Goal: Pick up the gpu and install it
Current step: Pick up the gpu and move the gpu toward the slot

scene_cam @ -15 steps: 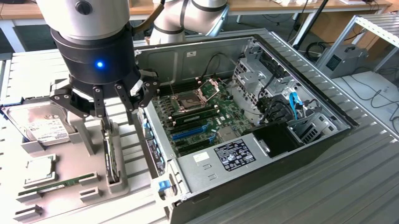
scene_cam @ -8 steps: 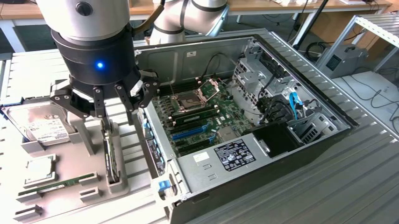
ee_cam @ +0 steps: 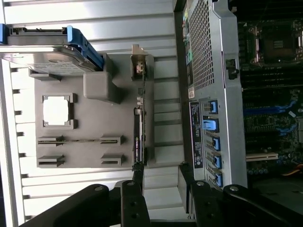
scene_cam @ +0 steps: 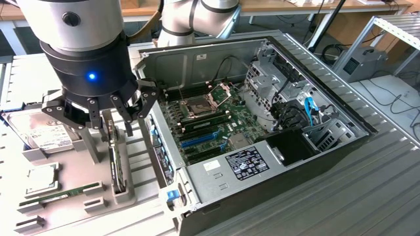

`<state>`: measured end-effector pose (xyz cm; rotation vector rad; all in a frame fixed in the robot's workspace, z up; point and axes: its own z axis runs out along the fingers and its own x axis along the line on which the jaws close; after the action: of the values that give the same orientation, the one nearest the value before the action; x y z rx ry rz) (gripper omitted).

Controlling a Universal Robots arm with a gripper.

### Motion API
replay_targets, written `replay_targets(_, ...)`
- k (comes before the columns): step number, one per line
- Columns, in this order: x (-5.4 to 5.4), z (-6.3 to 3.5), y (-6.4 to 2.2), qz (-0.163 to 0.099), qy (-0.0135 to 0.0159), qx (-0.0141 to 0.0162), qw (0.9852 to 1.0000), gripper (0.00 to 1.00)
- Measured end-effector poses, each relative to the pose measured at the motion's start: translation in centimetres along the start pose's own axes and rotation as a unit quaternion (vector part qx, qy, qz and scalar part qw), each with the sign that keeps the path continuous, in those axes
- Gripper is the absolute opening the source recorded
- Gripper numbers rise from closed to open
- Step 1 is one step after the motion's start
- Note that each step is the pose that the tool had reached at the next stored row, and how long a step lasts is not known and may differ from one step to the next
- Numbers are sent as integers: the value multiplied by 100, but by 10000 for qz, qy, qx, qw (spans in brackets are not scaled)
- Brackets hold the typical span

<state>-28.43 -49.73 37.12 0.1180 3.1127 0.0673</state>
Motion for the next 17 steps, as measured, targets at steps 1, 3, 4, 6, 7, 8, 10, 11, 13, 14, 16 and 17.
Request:
replay_targets(1,0,5,0,0,0,0,10000,42)
replay_targets(3,0,22,-1,0,0,0,10000,42)
replay_targets(4,1,33,-1,0,0,0,10000,42)
replay_targets(6,1,37,-2,0,0,0,10000,42)
replay_targets(7,1,41,-2,0,0,0,10000,42)
replay_targets(8,1,45,-2,0,0,0,10000,42)
replay_targets(10,1,48,-2,0,0,0,10000,42)
replay_targets(11,1,50,-2,0,0,0,10000,42)
replay_targets(13,1,55,-3,0,0,0,10000,42)
replay_targets(14,1,57,-3,0,0,0,10000,42)
replay_targets(16,1,61,-3,0,0,0,10000,42)
replay_targets(17,1,63,-3,0,0,0,10000,42)
